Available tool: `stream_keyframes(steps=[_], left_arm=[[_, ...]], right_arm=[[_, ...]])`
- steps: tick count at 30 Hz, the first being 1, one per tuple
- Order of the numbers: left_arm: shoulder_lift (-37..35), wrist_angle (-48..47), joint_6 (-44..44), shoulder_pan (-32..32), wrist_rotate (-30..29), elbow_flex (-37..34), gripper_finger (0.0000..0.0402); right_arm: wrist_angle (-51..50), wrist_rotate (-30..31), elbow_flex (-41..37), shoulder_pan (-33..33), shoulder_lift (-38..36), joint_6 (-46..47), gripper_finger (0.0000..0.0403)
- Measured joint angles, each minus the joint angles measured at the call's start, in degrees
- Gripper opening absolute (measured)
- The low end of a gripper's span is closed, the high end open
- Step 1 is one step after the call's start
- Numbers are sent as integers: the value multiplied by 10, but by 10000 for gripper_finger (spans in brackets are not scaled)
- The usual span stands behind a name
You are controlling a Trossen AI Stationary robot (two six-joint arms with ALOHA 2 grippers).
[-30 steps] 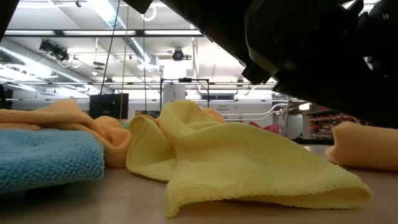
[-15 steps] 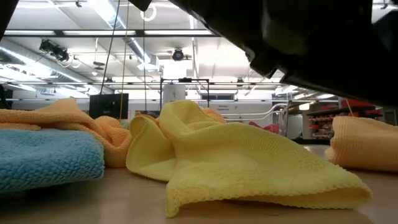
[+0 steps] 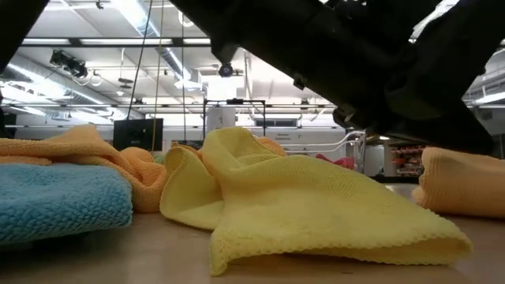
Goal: Fold microfiber towels
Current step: Fold the right orange microfiber cloth
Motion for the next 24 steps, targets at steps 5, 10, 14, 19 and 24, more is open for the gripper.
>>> stream_keyframes(steps=[5,10,14,19,24], left_arm=[[7,-9,7,25,0,0,52],[8,-20,8,44,0,1,49],[9,-37,6,50,0,0,48],[9,-56,-6,56,1,0,45],[9,-69,-8,57,0,0,45]], right_arm=[[-3,-7,0,1,7,4,141],[-43,6,0,-8,22,3,141],[-68,8,0,-20,45,3,141],[-86,10,0,-35,63,1,141],[-132,8,-1,-22,45,11,141]])
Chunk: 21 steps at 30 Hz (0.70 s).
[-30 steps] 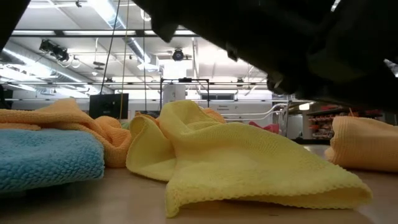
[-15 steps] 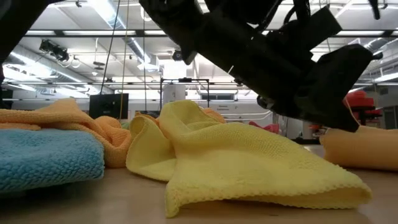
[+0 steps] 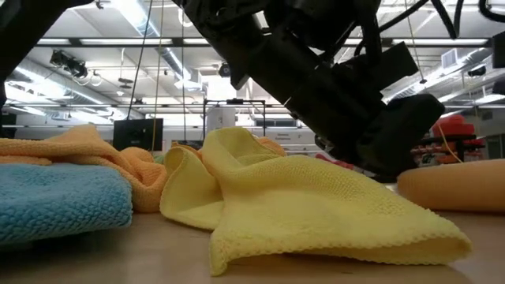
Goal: Fold microfiber towels
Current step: Fold the right orange microfiber cloth
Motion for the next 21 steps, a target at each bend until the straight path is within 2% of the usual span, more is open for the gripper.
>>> stream_keyframes(steps=[5,13,17,21], left_arm=[[0,-3,0,-1,0,0,42],[0,-4,-5,0,0,0,37],[0,-4,-15,0,0,0,40],[0,-4,-20,0,0,0,39]], right_arm=[[-10,46,0,32,-36,-1,141],[157,165,0,52,-30,-120,141],[172,197,-4,47,-13,-96,141],[289,251,-47,45,2,-45,141]])
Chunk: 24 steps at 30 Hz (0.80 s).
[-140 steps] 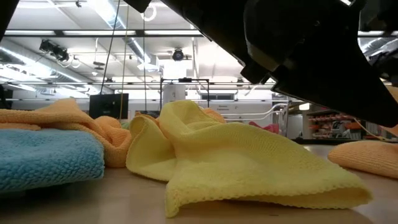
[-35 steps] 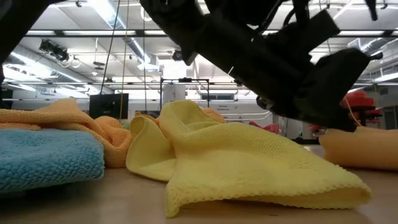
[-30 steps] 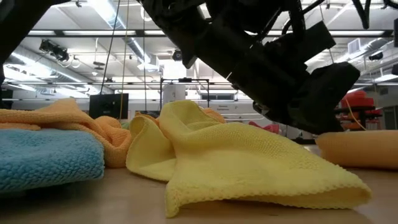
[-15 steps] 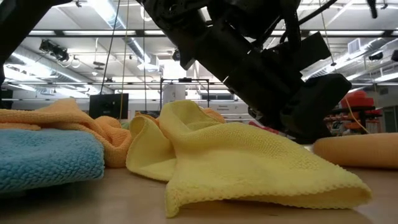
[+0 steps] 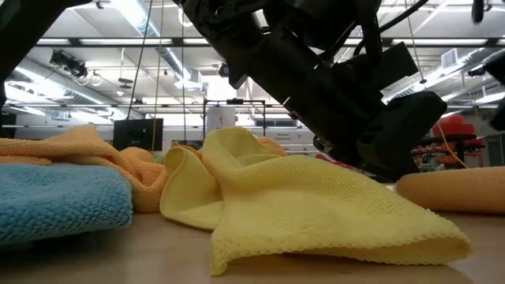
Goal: Fold microfiber towels
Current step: Fold the right orange microfiber cloth
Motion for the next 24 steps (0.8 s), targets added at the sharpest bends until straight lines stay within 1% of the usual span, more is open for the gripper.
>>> stream_keyframes(steps=[4,6,8,13,16,19,22,24], left_arm=[[0,-1,-6,0,0,0,35],[0,-1,-6,0,0,0,35],[0,-1,-6,-1,0,0,37],[0,-2,-5,-1,0,0,43],[0,-4,-4,-1,0,0,41],[0,-6,-3,-1,0,0,39],[0,-8,-3,-1,0,0,41],[0,-8,-3,-1,0,0,43]], right_arm=[[183,73,-79,17,11,28,141],[246,96,-110,23,19,28,141],[285,101,-129,26,34,28,141],[315,89,-134,25,90,30,141],[325,77,-134,26,129,57,141],[329,81,-132,26,157,89,141],[327,88,-132,37,166,106,141],[324,88,-133,43,159,105,141]])
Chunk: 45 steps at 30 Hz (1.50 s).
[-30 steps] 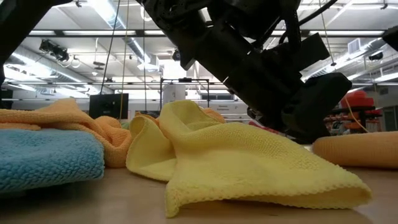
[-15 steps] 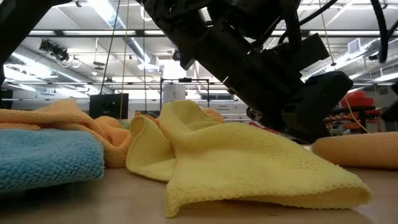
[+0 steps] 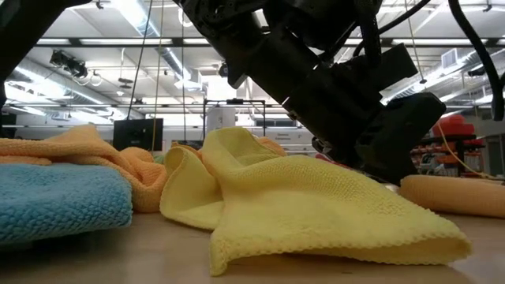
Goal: Fold microfiber towels
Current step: Fold the right orange microfiber cloth
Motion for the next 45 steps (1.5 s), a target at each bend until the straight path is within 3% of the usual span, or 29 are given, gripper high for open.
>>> stream_keyframes(steps=[9,14,22,26,29,38,45], left_arm=[[0,-3,0,0,0,0,40],[0,-3,0,0,0,0,43],[0,-3,0,0,0,0,46],[0,-3,0,0,0,0,43],[0,-3,0,0,0,0,45],[0,-5,0,0,0,0,43],[0,-4,0,0,0,0,45]], right_arm=[[-16,-3,3,-18,-101,-126,141],[-14,7,10,-50,-111,-197,141],[-10,-6,10,-42,-21,-108,141],[-3,28,12,-20,33,-31,141],[-7,36,12,-7,33,-14,141],[-17,17,9,-35,-74,-144,141],[0,11,9,-88,-92,-219,141]])
